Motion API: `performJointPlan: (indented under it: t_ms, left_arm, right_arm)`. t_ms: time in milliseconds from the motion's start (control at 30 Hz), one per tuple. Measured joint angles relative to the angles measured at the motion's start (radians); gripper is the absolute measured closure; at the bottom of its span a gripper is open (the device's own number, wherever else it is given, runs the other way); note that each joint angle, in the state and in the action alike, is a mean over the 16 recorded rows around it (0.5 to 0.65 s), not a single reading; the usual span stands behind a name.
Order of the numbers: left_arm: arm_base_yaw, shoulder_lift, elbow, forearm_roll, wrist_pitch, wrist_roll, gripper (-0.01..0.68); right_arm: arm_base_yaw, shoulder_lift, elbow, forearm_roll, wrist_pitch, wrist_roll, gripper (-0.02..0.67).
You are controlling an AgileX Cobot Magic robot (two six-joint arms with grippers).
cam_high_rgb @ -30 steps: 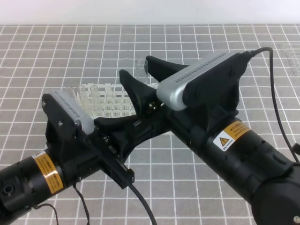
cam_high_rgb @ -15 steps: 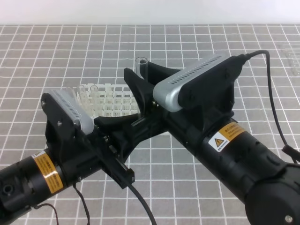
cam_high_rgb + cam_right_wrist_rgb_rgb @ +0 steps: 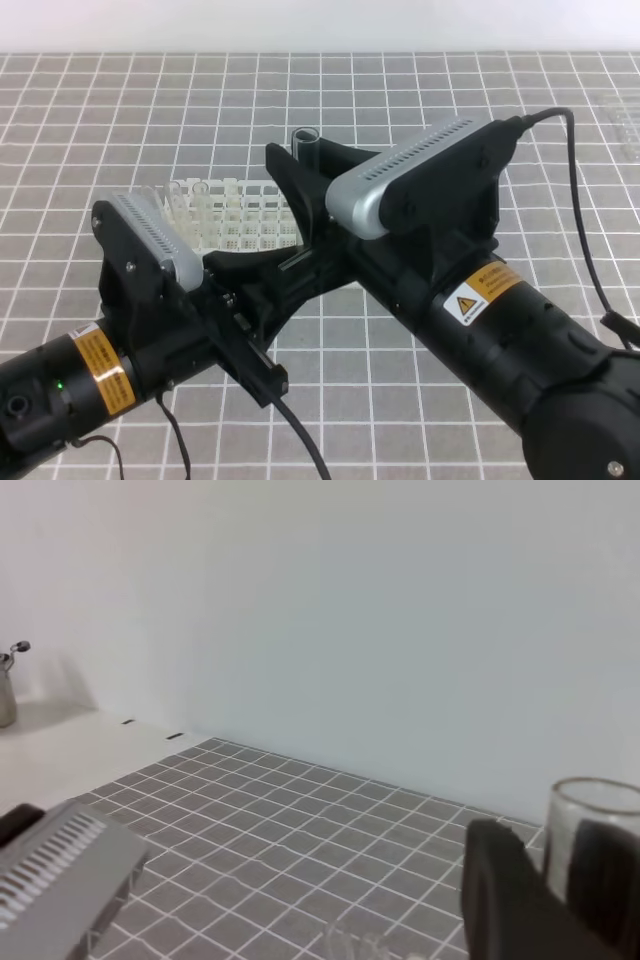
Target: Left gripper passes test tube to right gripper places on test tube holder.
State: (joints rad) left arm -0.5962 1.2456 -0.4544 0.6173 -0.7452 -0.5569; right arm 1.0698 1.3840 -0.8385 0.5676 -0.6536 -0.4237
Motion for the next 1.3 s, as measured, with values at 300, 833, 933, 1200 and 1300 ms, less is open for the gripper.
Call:
performJointPlan:
  t_ms: [300, 833, 933, 1200, 1300]
  left_arm:
    - [0.000, 0.000, 0.000, 0.008, -0.001, -0.002, 0.620]
    - [0.002, -0.001, 0.000, 0.009, -0.008, -0.003, 0.457]
    - [0.002, -0.001, 0.000, 0.009, -0.010, -0.003, 0.395]
    - [0.003, -0.045, 0.000, 0.041, 0.012, -0.004, 0.376]
    - [0.004, -0.089, 0.000, 0.079, 0.039, -0.018, 0.433]
  right_arm:
    - [0.000, 0.000, 0.000, -0.001, 0.000, 0.003, 0.551]
    - [0.000, 0.000, 0.000, 0.004, 0.000, 0.001, 0.553]
    - [-0.001, -0.001, 0.000, 0.013, 0.001, -0.006, 0.553]
    - [-0.001, -0.020, 0.000, 0.117, 0.023, -0.109, 0.553]
    - [-0.001, -0.040, 0.000, 0.167, 0.042, -0.164, 0.553]
